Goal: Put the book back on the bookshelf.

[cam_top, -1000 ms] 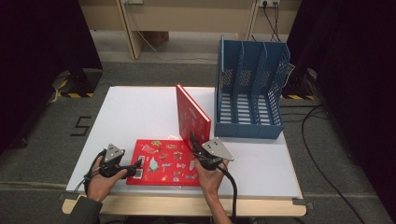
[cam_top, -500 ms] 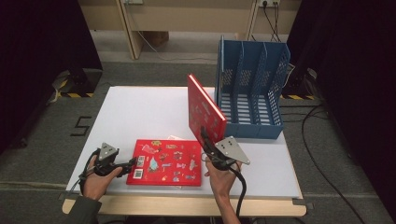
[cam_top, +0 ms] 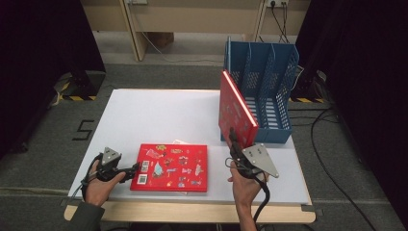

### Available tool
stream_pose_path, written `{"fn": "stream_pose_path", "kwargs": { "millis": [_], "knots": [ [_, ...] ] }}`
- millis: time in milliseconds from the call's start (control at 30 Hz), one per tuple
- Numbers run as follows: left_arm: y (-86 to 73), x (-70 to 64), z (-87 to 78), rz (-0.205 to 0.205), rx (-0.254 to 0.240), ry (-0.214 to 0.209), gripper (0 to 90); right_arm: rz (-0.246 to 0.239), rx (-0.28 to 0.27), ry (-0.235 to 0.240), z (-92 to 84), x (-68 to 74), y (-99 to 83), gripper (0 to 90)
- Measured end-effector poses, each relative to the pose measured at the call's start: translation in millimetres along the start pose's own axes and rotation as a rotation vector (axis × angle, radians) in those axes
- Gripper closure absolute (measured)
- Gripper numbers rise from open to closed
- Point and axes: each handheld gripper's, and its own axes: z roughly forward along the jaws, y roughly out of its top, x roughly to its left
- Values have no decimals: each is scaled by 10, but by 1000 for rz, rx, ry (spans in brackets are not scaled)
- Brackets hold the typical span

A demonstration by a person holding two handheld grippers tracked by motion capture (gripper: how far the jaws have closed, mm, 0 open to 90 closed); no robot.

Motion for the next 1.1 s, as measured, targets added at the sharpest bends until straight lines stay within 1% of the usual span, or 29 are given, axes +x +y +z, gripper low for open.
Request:
{"fn": "stream_pose_path", "kwargs": {
  "millis": [33, 67, 100, 133, 167, 200, 267, 333, 400, 467, 500, 600, 633, 667, 700, 767, 800, 867, 933, 967, 1000, 1033, 1100],
  "knots": [
    [0, 3, 2, -3, -1, 1, 179, -3, -9, -12, -15, -26, 4, 795],
    [-1, 9, 4, -5, -3, 2, 179, -1, -3, -23, -35, -49, 11, 795],
    [-1, 15, 1, -8, -3, 2, 179, -8, -6, -36, -45, -82, 14, 795],
    [-1, 24, 0, -11, -5, 0, 178, 1, -4, -50, -54, -109, 16, 795],
    [-1, 35, -2, -12, -4, -1, 176, -4, -6, -56, -54, -151, 18, 795],
    [-2, 47, -1, -16, -6, 1, 175, 9, -4, -69, -56, -183, 18, 795],
    [-8, 75, 3, -23, -11, 13, 174, 20, -5, -90, -44, -252, 18, 795],
    [-9, 102, -3, -34, -9, 42, 176, 22, -6, -117, -10, -313, 19, 794],
    [-14, 136, -8, -52, -11, 62, 176, 29, -3, -131, 34, -369, 30, 795],
    [-23, 168, -13, -61, -2, 71, 176, 33, -1, -151, 102, -433, 48, 795],
    [-28, 182, -13, -64, 2, 75, 176, 26, 0, -165, 136, -473, 59, 795],
    [-39, 207, 1, -70, 20, 84, 171, 44, 3, -184, 240, -574, 86, 795],
    [-44, 207, 9, -68, 29, 78, 169, 37, 10, -196, 280, -610, 94, 794],
    [-46, 202, 12, -65, 34, 80, 168, 45, 16, -205, 319, -641, 98, 795],
    [-45, 198, 9, -61, 38, 77, 167, 41, 15, -208, 362, -680, 102, 795],
    [-45, 190, 12, -60, 39, 75, 166, 54, 16, -219, 453, -755, 112, 795],
    [-48, 191, 15, -56, 45, 75, 166, 53, 12, -226, 488, -776, 114, 794],
    [-53, 193, 21, -55, 52, 77, 166, 42, 26, -243, 605, -839, 125, 795],
    [-51, 193, 24, -57, 54, 76, 164, 45, 40, -253, 698, -883, 135, 794],
    [-52, 190, 27, -57, 54, 75, 165, 55, 40, -251, 749, -907, 137, 794],
    [-53, 189, 28, -56, 59, 72, 164, 50, 36, -252, 799, -936, 138, 795],
    [-54, 187, 31, -56, 61, 70, 164, 52, 44, -259, 842, -952, 141, 794],
    [-54, 184, 32, -56, 61, 68, 164, 39, 56, -271, 924, -980, 140, 795]
  ]
}}
